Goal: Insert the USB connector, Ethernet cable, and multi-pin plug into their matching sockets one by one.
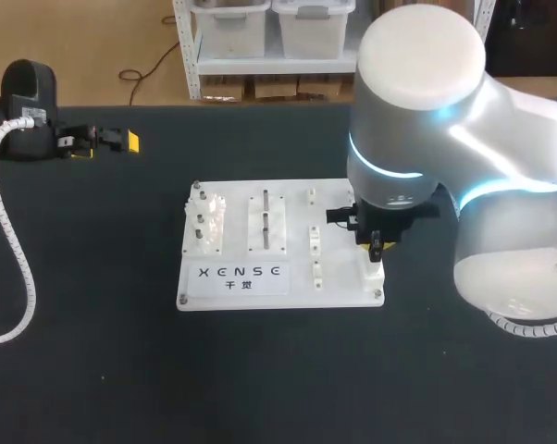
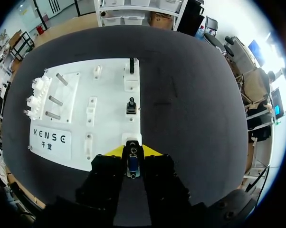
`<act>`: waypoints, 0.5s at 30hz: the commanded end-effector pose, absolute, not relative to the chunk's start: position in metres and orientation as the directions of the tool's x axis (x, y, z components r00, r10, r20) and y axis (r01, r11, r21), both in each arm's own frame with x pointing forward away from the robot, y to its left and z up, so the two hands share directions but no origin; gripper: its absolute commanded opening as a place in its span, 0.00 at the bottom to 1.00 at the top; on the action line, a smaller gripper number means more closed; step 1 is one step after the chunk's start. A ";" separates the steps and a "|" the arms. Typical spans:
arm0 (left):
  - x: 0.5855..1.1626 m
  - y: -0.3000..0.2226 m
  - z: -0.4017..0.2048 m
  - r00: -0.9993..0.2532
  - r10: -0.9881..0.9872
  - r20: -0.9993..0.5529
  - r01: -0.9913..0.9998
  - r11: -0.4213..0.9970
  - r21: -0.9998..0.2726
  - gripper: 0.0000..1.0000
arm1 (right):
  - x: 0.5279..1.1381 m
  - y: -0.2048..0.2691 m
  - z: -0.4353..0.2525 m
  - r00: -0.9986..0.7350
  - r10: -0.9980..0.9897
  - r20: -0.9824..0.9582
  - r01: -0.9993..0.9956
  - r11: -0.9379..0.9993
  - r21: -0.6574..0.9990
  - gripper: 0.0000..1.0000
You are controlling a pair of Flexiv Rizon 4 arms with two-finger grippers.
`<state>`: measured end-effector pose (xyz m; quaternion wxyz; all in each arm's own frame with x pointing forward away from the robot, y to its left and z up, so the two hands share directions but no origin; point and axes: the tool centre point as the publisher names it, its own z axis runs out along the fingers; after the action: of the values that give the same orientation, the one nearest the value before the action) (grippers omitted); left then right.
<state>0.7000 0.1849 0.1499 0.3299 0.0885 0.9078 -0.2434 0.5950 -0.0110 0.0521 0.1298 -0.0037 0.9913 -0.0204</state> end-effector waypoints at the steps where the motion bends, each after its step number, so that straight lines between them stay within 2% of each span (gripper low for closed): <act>1: 0.700 0.185 0.150 -0.767 0.000 -0.642 0.321 0.866 -0.383 1.00 | 0.592 -0.008 0.015 -0.967 -0.015 -0.255 -0.002 0.999 -0.048 0.00; 15: 0.700 0.185 0.150 -0.767 0.000 -0.642 0.321 0.866 -0.383 1.00 | 0.595 -0.010 0.002 -0.972 -0.021 -0.234 -0.001 0.996 -0.088 0.00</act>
<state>0.7000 0.1849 0.1499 0.3299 0.0885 0.9078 -0.2434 0.5929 -0.0113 0.0514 0.1231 -0.0065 0.9916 -0.0388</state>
